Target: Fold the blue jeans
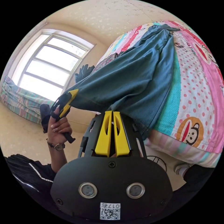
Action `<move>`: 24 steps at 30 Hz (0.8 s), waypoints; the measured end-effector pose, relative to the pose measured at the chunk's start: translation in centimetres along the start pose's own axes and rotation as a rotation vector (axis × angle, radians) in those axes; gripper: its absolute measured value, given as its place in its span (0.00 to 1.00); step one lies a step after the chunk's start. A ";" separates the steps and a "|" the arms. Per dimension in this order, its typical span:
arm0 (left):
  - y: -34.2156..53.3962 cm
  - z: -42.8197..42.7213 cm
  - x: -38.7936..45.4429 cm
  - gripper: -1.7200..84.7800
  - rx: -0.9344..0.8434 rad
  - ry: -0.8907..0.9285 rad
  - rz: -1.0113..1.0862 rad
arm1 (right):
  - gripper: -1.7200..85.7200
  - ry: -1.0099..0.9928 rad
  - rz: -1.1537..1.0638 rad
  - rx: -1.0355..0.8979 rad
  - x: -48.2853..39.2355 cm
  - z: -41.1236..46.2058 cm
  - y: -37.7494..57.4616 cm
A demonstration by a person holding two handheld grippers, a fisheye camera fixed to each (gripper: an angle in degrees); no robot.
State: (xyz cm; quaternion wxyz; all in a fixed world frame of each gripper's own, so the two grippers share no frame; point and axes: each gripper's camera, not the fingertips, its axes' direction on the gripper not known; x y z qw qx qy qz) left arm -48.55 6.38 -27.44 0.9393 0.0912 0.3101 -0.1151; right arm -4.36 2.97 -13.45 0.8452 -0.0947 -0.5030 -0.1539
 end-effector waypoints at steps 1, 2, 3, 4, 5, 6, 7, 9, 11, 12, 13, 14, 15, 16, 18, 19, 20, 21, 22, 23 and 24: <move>-0.2 -0.4 0.3 0.01 -0.005 0.020 0.008 | 0.04 -0.005 -0.011 0.014 -0.4 -1.2 0.1; -0.3 -0.7 0.5 0.01 -0.005 0.030 0.017 | 0.03 0.000 -0.044 0.043 -1.4 -3.5 0.6; -0.3 -1.0 0.8 0.01 -0.008 0.041 0.040 | 0.03 0.043 -0.082 0.063 -2.5 -5.3 1.2; -0.2 -1.1 0.9 0.01 -0.021 0.045 0.054 | 0.03 0.078 -0.103 0.076 -3.1 -6.1 1.6; -0.1 -1.1 0.9 0.01 -0.029 0.052 0.059 | 0.03 0.157 -0.141 0.105 -4.0 -7.1 2.5; 0.1 -0.9 0.8 0.01 -0.041 0.078 0.067 | 0.03 0.217 -0.187 0.106 -4.5 -7.3 3.2; 0.3 -0.5 0.5 0.01 -0.043 0.096 0.052 | 0.03 0.241 -0.207 0.088 -4.5 -7.1 3.4; 0.5 -0.1 0.0 0.01 -0.031 0.115 0.005 | 0.03 0.208 -0.184 -0.023 -3.3 -4.9 3.9; 0.5 0.0 0.1 0.01 -0.026 0.136 -0.007 | 0.03 0.113 -0.157 -0.043 -2.1 -3.2 4.4; 0.2 -0.1 0.5 0.01 -0.021 0.132 -0.001 | 0.03 0.086 -0.123 -0.049 -1.6 -2.3 4.8; -0.1 -0.4 1.0 0.01 -0.010 0.123 0.013 | 0.03 0.068 -0.110 -0.052 -1.5 -1.9 4.9; -0.3 -0.6 1.3 0.01 -0.004 0.120 0.023 | 0.03 0.023 -0.107 -0.042 -1.9 -1.7 4.9; -0.9 -1.0 1.8 0.01 0.005 0.118 0.045 | 0.04 -0.010 -0.144 -0.003 -3.0 -2.1 4.8; -1.5 -1.5 2.3 0.01 0.014 0.114 0.072 | 0.04 -0.015 -0.174 0.019 -3.7 -2.4 4.7; -2.3 -2.1 2.9 0.01 0.029 0.099 0.099 | 0.05 0.026 -0.263 0.032 -5.6 -3.3 4.3; -2.6 -2.4 3.1 0.01 0.034 0.096 0.105 | 0.05 0.048 -0.255 0.005 -5.5 -3.1 4.3; -2.7 -2.4 3.1 0.01 0.035 0.099 0.104 | 0.06 0.086 -0.220 -0.089 -4.6 -2.2 4.3; -2.9 -2.4 3.2 0.01 0.034 0.115 0.098 | 0.07 0.099 -0.177 -0.219 -3.2 -0.9 4.6; -3.0 -2.2 3.3 0.01 0.026 0.140 0.092 | 0.08 0.089 -0.147 -0.284 -2.4 -0.3 4.9; -3.1 -2.1 3.5 0.01 0.021 0.151 0.091 | 0.11 0.038 -0.075 -0.382 -0.8 0.6 5.6; -3.2 -1.9 3.9 0.01 0.015 0.172 0.093 | 0.14 -0.039 -0.040 -0.407 0.1 0.6 6.4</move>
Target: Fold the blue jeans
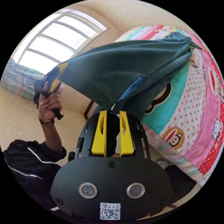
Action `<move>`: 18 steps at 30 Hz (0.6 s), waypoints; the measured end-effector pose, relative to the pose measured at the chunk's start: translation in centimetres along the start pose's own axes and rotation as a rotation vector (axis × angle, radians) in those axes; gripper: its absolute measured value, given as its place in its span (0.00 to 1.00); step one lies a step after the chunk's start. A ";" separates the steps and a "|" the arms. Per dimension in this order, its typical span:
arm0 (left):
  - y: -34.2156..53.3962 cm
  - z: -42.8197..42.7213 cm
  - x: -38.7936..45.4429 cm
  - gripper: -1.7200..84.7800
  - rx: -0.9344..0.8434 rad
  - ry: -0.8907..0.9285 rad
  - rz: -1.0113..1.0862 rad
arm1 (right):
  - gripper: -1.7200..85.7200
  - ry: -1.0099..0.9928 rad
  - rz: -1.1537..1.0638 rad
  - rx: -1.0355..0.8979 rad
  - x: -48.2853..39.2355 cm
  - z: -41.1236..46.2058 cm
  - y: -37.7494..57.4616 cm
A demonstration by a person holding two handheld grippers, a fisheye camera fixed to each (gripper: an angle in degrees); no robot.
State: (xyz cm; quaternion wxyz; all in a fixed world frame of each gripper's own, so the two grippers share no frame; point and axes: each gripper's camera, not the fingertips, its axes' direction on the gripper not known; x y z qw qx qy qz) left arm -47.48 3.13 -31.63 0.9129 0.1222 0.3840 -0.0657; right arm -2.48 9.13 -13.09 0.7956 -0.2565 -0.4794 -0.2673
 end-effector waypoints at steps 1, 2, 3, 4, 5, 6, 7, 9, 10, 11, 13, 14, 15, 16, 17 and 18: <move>-0.2 0.2 0.5 0.01 0.003 0.014 0.003 | 0.16 -0.025 0.003 0.002 0.2 0.0 0.4; -0.3 0.3 0.9 0.01 0.006 0.017 0.006 | 0.17 -0.027 -0.002 0.015 0.3 -0.1 1.3; -0.6 0.4 1.6 0.01 0.013 0.018 0.025 | 0.17 0.024 -0.017 0.035 0.1 -0.3 2.0; -1.0 0.5 2.4 0.01 0.023 0.012 0.049 | 0.17 0.061 -0.028 0.046 -0.2 -0.3 2.4; -1.2 0.6 2.8 0.01 0.027 0.009 0.059 | 0.17 0.144 -0.056 0.075 -0.7 -0.5 3.2; -1.7 0.8 3.5 0.01 0.030 0.011 0.073 | 0.17 0.211 -0.089 0.108 -1.4 -0.7 3.9; -2.2 1.1 4.1 0.01 0.024 0.028 0.081 | 0.17 0.232 -0.103 0.127 -1.7 -1.0 4.2; -3.0 2.1 5.5 0.01 -0.005 0.066 0.107 | 0.17 0.237 -0.142 0.222 -2.8 -2.7 5.3; -3.2 3.1 6.6 0.01 -0.030 0.094 0.127 | 0.16 0.235 -0.137 0.244 -2.9 -3.3 5.5; -3.3 3.6 7.3 0.01 -0.045 0.113 0.136 | 0.16 0.236 -0.109 0.285 -2.7 -4.5 6.0; -2.9 5.9 10.3 0.02 -0.102 0.214 0.181 | 0.16 0.278 -0.044 0.342 -1.9 -6.6 7.0; -2.7 6.4 11.1 0.02 -0.111 0.239 0.196 | 0.16 0.328 -0.007 0.377 -1.3 -7.8 7.8; -2.0 7.5 12.4 0.02 -0.124 0.285 0.212 | 0.16 0.393 0.031 0.407 -0.6 -9.0 8.8; -0.9 8.9 13.3 0.03 -0.143 0.347 0.201 | 0.16 0.429 0.051 0.419 -0.3 -9.5 9.3; -0.3 9.7 13.7 0.05 -0.161 0.389 0.196 | 0.16 0.499 0.093 0.439 0.5 -10.7 10.2; 1.0 11.6 14.2 0.08 -0.222 0.469 0.191 | 0.16 0.563 0.143 0.459 1.3 -11.8 11.3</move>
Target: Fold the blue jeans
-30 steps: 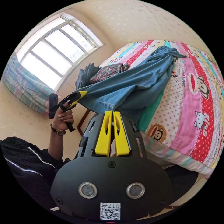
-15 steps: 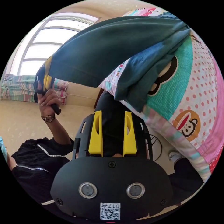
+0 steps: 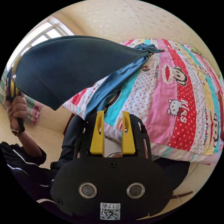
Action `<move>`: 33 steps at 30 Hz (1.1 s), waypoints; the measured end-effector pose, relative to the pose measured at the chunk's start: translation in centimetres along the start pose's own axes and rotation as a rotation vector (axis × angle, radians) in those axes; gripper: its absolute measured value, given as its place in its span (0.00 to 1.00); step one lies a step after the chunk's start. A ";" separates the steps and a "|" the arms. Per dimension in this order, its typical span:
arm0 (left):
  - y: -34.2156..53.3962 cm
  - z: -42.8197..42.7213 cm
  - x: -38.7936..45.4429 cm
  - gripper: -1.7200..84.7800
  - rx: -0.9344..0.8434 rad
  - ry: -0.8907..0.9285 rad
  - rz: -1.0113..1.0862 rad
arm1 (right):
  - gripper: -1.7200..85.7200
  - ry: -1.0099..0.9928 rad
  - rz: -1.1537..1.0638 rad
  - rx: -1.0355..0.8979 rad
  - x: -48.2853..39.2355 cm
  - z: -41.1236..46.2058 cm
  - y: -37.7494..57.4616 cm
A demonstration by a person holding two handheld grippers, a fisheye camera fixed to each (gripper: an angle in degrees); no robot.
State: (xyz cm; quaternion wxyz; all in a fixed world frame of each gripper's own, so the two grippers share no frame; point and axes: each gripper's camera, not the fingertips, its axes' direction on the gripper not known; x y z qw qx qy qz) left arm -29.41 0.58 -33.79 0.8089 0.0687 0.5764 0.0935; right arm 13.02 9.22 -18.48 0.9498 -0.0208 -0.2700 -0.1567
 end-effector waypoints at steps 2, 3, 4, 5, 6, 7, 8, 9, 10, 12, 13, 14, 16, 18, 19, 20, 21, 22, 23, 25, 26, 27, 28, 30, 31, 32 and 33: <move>1.9 3.1 -1.1 0.13 -0.087 0.061 -0.050 | 0.16 0.105 0.059 0.008 2.3 -1.1 0.5; 3.4 4.4 -2.0 0.16 -0.127 0.068 -0.099 | 0.16 0.161 0.095 0.012 3.7 -1.9 0.8; 4.7 4.9 -2.9 0.18 -0.150 0.051 -0.139 | 0.16 0.189 0.113 0.016 4.4 -2.3 0.9; 5.3 4.7 -3.3 0.20 -0.150 0.033 -0.153 | 0.16 0.236 0.141 0.024 5.5 -3.1 1.0; 6.3 3.7 -3.9 0.22 -0.120 -0.014 -0.166 | 0.16 0.257 0.146 0.040 6.0 -4.0 1.1; 6.9 2.1 -4.2 0.23 -0.075 -0.064 -0.160 | 0.16 0.258 0.136 0.049 6.1 -4.5 1.1; 7.1 1.1 -4.3 0.23 -0.052 -0.091 -0.151 | 0.16 0.261 0.099 0.065 5.6 -5.2 1.1; 7.2 -0.6 -4.4 0.23 -0.022 -0.141 -0.129 | 0.16 0.266 0.053 0.077 4.5 -5.6 1.0; 7.2 -1.8 -4.4 0.23 -0.019 -0.173 -0.106 | 0.16 0.262 0.024 0.081 3.8 -5.7 0.9; 6.6 -2.3 -4.2 0.23 -0.075 -0.169 -0.063 | 0.16 0.231 -0.107 0.120 0.1 -5.8 0.7; 6.2 -1.7 -4.2 0.23 -0.125 -0.164 -0.057 | 0.16 0.217 -0.142 0.131 -0.9 -5.7 0.7; 6.1 -1.2 -4.1 0.23 -0.140 -0.159 -0.054 | 0.16 0.177 -0.196 0.144 -2.5 -5.3 0.6; 5.9 1.3 -3.7 0.22 -0.161 -0.133 -0.033 | 0.16 0.074 -0.216 0.132 -3.4 -4.6 -0.1; 5.9 3.3 -3.1 0.21 -0.198 -0.132 -0.003 | 0.16 -0.160 -0.129 0.091 -1.9 -4.9 -1.4; 6.1 4.7 -2.8 0.21 -0.228 -0.136 0.009 | 0.16 -0.228 -0.114 0.067 -1.4 -4.9 -1.8; 6.2 5.3 -2.7 0.20 -0.241 -0.139 0.011 | 0.15 -0.362 -0.093 -0.021 -0.4 -4.5 -2.7; 6.5 6.4 -2.6 0.20 -0.258 -0.142 0.013 | 0.16 -0.465 -0.069 -0.116 0.5 -3.6 -3.3; 6.7 7.5 -2.5 0.20 -0.277 -0.149 0.016 | 0.16 -0.504 -0.058 -0.146 0.9 -3.2 -3.5; 6.8 8.0 -2.5 0.20 -0.288 -0.156 0.021 | 0.16 -0.562 -0.041 -0.196 1.6 -2.4 -3.7; 7.2 9.7 -2.0 0.20 -0.336 -0.197 0.048 | 0.13 -0.599 -0.024 -0.249 2.2 -1.5 -3.9; 7.3 9.9 -2.0 0.20 -0.343 -0.213 0.048 | 0.10 -0.579 -0.022 -0.259 2.5 -1.4 -4.2; 7.3 9.9 -1.8 0.20 -0.340 -0.245 0.043 | 0.07 -0.538 -0.027 -0.267 2.9 -1.7 -4.6; 7.4 9.1 -1.5 0.20 -0.300 -0.287 0.035 | 0.06 -0.512 -0.030 -0.263 3.0 -2.1 -4.8; 7.8 6.9 -1.1 0.18 -0.186 -0.334 0.017 | 0.05 -0.351 -0.038 -0.164 4.4 -5.2 -5.6; 8.2 5.3 -0.9 0.16 -0.110 -0.352 0.005 | 0.05 -0.308 -0.039 -0.138 5.0 -6.1 -5.8; 8.4 4.5 -0.9 0.16 -0.083 -0.358 0.000 | 0.05 -0.223 -0.033 -0.099 6.2 -7.6 -6.2; 8.7 3.3 -1.2 0.15 -0.057 -0.370 -0.011 | 0.05 -0.137 -0.016 -0.087 7.8 -8.5 -6.6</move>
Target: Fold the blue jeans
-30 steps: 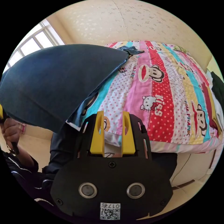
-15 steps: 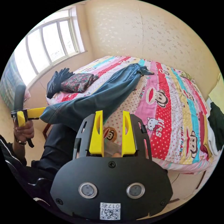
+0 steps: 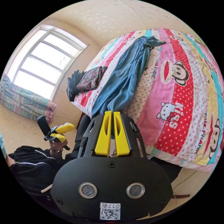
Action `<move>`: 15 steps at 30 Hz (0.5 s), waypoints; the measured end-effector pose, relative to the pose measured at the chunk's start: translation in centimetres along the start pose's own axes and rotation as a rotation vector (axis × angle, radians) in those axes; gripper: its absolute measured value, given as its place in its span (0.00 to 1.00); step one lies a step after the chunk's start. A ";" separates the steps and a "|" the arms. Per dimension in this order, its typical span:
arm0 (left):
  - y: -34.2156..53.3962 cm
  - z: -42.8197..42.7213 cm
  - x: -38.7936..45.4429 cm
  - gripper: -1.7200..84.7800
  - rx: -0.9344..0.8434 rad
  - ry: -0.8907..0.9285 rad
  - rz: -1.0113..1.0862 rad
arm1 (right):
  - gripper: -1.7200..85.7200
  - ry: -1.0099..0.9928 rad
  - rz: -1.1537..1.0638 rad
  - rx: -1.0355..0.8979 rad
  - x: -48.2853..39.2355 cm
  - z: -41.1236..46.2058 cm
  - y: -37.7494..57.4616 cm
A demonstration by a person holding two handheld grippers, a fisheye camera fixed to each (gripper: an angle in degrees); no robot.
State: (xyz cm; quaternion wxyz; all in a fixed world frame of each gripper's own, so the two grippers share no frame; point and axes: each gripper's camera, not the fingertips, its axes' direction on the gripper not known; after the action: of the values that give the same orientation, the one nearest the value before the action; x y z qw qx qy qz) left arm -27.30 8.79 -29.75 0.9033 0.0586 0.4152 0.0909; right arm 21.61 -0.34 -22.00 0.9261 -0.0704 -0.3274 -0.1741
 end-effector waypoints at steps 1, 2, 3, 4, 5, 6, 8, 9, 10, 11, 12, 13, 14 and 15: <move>0.3 -0.7 -0.8 0.15 -0.005 -0.020 -0.023 | 0.06 0.039 0.002 -0.013 0.8 -0.3 -0.1; 0.4 -1.0 -1.2 0.15 -0.010 -0.033 -0.033 | 0.06 0.127 0.022 -0.087 2.7 0.1 -0.5; 0.8 -1.5 -2.0 0.16 -0.021 -0.073 -0.039 | 0.08 0.233 0.100 -0.168 4.7 1.0 -0.8; 1.0 -1.9 -2.6 0.17 -0.044 -0.128 -0.034 | 0.08 0.277 0.118 -0.195 5.3 1.3 -0.8; 1.1 -2.1 -2.9 0.17 -0.059 -0.155 -0.032 | 0.13 0.314 0.106 -0.195 5.1 1.2 -0.5; 1.2 -2.5 -3.3 0.17 -0.088 -0.199 -0.022 | 0.16 0.312 0.036 -0.127 3.0 0.5 -0.1; 1.2 -2.8 -3.4 0.18 -0.135 -0.250 0.014 | 0.17 0.281 -0.114 -0.028 -1.8 0.0 0.6; 1.2 -2.8 -3.6 0.18 -0.154 -0.304 0.024 | 0.17 0.226 -0.225 -0.002 -5.3 0.7 1.0; 1.2 -2.6 -3.8 0.17 -0.164 -0.352 0.027 | 0.17 0.188 -0.278 -0.011 -6.9 1.5 1.2; 1.2 -2.5 -4.0 0.17 -0.166 -0.368 0.025 | 0.16 0.100 -0.363 -0.067 -9.8 3.8 1.4; 1.2 -2.1 -4.5 0.17 -0.170 -0.380 0.009 | 0.15 0.028 -0.409 -0.126 -12.0 6.7 1.5; 1.2 -1.7 -5.2 0.17 -0.177 -0.372 -0.010 | 0.15 0.011 -0.420 -0.151 -12.9 8.3 1.6; 1.1 -1.5 -5.5 0.17 -0.182 -0.368 -0.020 | 0.14 0.009 -0.421 -0.188 -14.1 11.4 1.5; 1.0 -1.2 -6.2 0.17 -0.189 -0.367 -0.042 | 0.13 0.022 -0.406 -0.214 -14.9 14.2 1.4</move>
State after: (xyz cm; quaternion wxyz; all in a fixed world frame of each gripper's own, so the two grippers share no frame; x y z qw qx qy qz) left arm -32.27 8.48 -25.81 0.9669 -0.0195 0.2344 0.0985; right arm 3.07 8.51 -20.42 0.8628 -0.0987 -0.3042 -0.3915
